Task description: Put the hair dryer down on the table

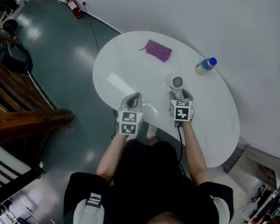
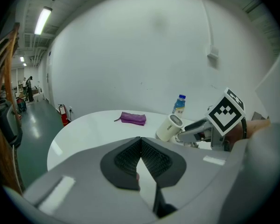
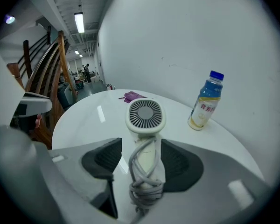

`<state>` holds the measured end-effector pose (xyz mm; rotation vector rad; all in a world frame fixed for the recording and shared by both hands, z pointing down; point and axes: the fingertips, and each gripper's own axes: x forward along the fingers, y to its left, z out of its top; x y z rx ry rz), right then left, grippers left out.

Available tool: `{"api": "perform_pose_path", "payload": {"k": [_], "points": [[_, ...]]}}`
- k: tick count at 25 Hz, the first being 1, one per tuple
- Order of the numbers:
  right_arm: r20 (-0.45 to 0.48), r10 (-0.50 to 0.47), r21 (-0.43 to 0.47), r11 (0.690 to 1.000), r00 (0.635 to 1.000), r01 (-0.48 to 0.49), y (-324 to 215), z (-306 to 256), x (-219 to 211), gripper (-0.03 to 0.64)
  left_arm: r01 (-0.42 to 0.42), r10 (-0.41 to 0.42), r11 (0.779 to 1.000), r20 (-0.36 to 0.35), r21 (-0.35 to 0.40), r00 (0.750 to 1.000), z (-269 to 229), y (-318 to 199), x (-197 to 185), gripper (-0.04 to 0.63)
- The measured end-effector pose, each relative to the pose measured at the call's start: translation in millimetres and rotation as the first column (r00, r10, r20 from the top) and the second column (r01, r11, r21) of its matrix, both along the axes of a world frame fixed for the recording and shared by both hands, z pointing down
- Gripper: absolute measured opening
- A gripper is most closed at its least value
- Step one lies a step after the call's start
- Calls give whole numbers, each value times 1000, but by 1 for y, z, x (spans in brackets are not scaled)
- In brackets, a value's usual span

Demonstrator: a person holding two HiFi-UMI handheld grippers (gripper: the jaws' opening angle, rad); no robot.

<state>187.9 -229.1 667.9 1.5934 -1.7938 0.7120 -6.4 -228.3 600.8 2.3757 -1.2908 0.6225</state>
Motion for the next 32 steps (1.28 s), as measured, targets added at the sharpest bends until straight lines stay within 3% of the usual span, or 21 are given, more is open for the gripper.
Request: {"api": "perform_pose_path", "payload": {"k": [6, 17, 32], "points": [[-9, 37, 60, 998, 999, -36, 11, -20, -1, 252, -30, 30, 999, -14, 34, 999, -16, 6, -1, 5], [60, 113, 199, 972, 992, -123, 45, -71, -3, 224, -98, 101, 992, -31, 85, 994, -49, 26, 0, 5], [83, 203, 385, 897, 976, -220, 100, -154, 4, 128, -190, 206, 959, -56, 212, 977, -116, 52, 14, 5]]}}
